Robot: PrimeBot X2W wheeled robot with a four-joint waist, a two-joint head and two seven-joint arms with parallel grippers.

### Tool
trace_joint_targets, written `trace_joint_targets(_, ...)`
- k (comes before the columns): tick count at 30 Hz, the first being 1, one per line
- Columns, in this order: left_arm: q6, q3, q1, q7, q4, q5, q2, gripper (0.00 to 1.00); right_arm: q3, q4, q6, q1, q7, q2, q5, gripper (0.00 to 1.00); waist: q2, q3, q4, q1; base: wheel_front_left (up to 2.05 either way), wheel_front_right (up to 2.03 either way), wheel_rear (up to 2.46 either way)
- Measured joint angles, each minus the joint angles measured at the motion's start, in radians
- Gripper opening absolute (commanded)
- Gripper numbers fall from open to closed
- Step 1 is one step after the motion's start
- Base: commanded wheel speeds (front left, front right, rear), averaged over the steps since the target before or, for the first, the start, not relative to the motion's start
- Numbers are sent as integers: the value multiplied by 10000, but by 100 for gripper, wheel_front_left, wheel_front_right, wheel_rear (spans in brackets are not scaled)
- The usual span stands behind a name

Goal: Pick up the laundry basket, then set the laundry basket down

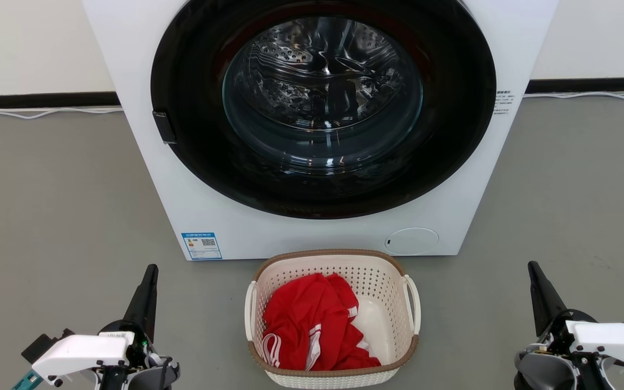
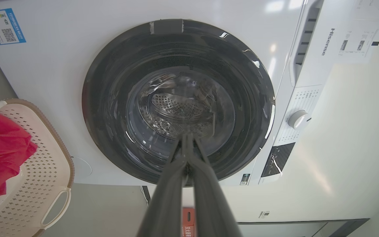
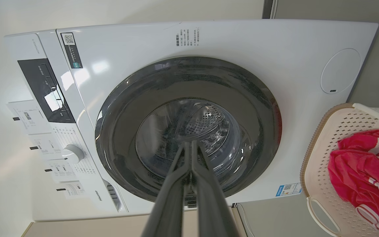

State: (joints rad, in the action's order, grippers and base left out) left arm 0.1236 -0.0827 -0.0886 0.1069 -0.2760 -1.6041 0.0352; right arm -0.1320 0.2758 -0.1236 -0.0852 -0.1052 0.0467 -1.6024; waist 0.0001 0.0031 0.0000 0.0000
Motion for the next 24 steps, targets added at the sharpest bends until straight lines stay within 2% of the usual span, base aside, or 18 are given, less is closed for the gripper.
trace_joint_targets(24,0,-2,0,0,2,0,0,0,0,0,2,0,-2,0,0,0,0,0,0,0,0,0,0)
